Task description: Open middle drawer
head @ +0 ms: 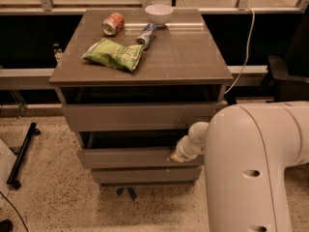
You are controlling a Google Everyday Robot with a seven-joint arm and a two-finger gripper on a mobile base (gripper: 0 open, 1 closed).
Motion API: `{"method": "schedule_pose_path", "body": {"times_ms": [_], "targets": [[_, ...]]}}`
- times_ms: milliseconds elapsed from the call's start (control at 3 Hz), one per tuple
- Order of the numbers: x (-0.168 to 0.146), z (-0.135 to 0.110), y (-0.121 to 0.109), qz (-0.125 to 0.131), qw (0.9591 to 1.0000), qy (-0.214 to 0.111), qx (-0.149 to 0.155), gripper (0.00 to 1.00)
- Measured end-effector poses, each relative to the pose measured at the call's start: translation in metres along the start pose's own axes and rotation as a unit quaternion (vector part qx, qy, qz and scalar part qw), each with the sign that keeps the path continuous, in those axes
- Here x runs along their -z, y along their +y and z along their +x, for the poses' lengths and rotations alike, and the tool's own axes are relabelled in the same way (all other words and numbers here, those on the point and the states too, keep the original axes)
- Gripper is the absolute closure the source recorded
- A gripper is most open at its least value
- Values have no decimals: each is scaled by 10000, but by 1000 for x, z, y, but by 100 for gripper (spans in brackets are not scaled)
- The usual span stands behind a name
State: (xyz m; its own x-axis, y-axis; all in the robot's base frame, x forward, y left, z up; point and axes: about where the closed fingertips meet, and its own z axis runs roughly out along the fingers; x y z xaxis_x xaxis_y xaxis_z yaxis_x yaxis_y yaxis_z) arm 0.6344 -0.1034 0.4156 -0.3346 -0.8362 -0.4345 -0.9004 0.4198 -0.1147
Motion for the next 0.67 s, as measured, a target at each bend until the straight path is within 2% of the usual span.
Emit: {"method": "schedule_pose_path", "body": {"times_ms": [333, 667], "targets": [[4, -2, 0, 0, 10000, 0, 0, 68], [4, -2, -1, 0, 10000, 0, -1, 45]]}}
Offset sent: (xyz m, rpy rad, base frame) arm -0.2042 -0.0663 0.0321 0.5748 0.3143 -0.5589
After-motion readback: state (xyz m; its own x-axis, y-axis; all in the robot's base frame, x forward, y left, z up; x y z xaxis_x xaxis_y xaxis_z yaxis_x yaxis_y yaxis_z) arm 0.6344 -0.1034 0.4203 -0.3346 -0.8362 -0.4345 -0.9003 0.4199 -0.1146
